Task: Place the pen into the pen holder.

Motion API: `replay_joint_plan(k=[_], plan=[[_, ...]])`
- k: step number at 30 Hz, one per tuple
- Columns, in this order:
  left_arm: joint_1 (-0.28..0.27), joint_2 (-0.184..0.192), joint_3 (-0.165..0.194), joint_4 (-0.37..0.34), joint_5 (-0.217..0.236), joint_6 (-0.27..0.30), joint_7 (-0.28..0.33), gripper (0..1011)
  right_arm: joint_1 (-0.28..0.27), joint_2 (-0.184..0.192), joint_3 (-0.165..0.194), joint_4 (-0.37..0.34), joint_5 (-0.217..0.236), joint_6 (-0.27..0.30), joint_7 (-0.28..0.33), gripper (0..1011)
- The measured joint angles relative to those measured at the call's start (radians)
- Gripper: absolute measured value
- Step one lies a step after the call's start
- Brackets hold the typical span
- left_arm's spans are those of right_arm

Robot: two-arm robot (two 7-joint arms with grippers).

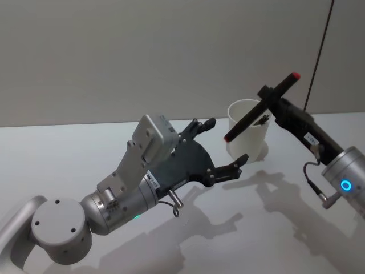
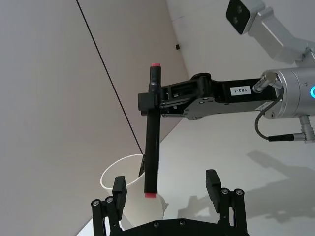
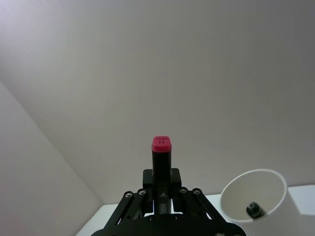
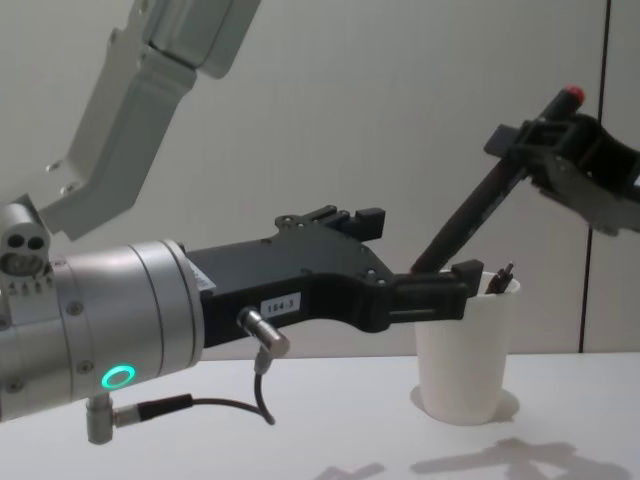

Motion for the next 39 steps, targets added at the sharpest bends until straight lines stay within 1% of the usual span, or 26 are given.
replay_joint_plan(k=[1,2,3,4,5,8,11,12,14,17,19,21,22,24,25,26,27,30,31,33,34,36,37,38,39], plan=[[0.0,0.0,0.0,0.0,0.0,0.0,0.0,1001,0.001,0.0,-0.001,-0.001,-0.028,-0.018,-0.008,198],[0.0,0.0,0.0,0.0,0.0,0.0,0.0,1001,0.001,0.0,-0.001,-0.001,-0.028,-0.018,-0.008,198],[0.0,0.0,0.0,0.0,0.0,0.0,0.0,1001,0.002,0.0,-0.002,-0.002,-0.053,-0.033,-0.018,198],[0.0,0.0,0.0,0.0,0.0,0.0,0.0,1001,0.003,0.0,-0.002,-0.003,-0.067,-0.041,-0.022,198],[0.0,0.0,0.0,0.0,0.0,0.0,0.0,1001,0.004,-0.001,-0.003,-0.003,-0.097,-0.058,-0.032,198],[0.0,0.0,0.0,0.0,0.0,0.0,0.0,1001,0.007,-0.002,-0.005,-0.003,-0.139,-0.079,-0.045,198],[0.0,0.0,0.0,0.0,0.0,0.0,0.0,1001,0.011,-0.003,-0.007,-0.003,-0.214,-0.115,-0.067,198],[0.0,0.0,0.0,0.0,0.0,0.0,0.0,1001,0.011,-0.003,-0.007,-0.003,-0.214,-0.115,-0.067,198],[0.0,0.0,0.0,0.0,0.0,0.0,0.0,1001,0.014,-0.005,-0.01,0.0,-0.271,-0.14,-0.084,198],[0.0,0.0,0.0,0.0,0.0,0.0,0.0,1001,0.018,-0.007,-0.011,0.005,-0.321,-0.16,-0.097,198],[0.0,0.0,0.0,0.0,0.0,0.0,0.0,1001,0.022,-0.009,-0.014,0.011,-0.371,-0.178,-0.108,198],[0.0,0.0,0.0,0.0,0.0,0.0,0.0,1001,0.026,-0.01,-0.014,0.015,-0.4,-0.189,-0.114,198],[0.0,0.0,0.0,0.0,0.0,0.0,0.0,1001,0.029,-0.012,-0.015,0.019,-0.435,-0.202,-0.122,198],[0.0,0.0,0.0,0.0,0.0,0.0,0.0,1001,0.033,-0.014,-0.017,0.025,-0.466,-0.212,-0.128,198],[0.0,0.0,0.0,0.0,0.0,0.0,0.0,1001,0.036,-0.016,-0.018,0.03,-0.495,-0.221,-0.134,198],[0.0,0.0,0.0,0.0,0.0,0.0,0.0,1001,0.039,-0.018,-0.018,0.034,-0.512,-0.226,-0.137,198],[0.0,0.0,0.0,0.0,0.0,0.0,0.0,1001,0.044,-0.02,-0.019,0.041,-0.546,-0.237,-0.143,198],[0.0,0.0,0.0,0.0,0.0,0.0,0.0,1001,0.052,-0.025,-0.021,0.054,-0.593,-0.25,-0.151,198],[0.0,0.0,0.0,0.0,0.0,0.0,0.0,1001,0.058,-0.029,-0.021,0.063,-0.627,-0.26,-0.158,198],[0.0,0.0,0.0,0.0,0.0,0.0,0.0,1001,0.064,-0.033,-0.022,0.073,-0.656,-0.268,-0.163,198],[0.0,0.0,0.0,0.0,0.0,0.0,0.0,1001,0.073,-0.038,-0.023,0.086,-0.683,-0.277,-0.168,198],[0.0,0.0,0.0,0.0,0.0,0.0,0.0,1001,0.081,-0.043,-0.024,0.1,-0.712,-0.287,-0.173,198],[0.0,0.0,0.0,0.0,0.0,0.0,0.0,1001,0.088,-0.047,-0.025,0.111,-0.735,-0.294,-0.176,198],[0.0,0.0,0.0,0.0,0.0,0.0,0.0,1001,0.088,-0.047,-0.025,0.111,-0.735,-0.294,-0.176,198],[0.0,0.0,0.0,0.0,0.0,0.0,0.0,1001,0.094,-0.051,-0.025,0.123,-0.758,-0.301,-0.179,198]])
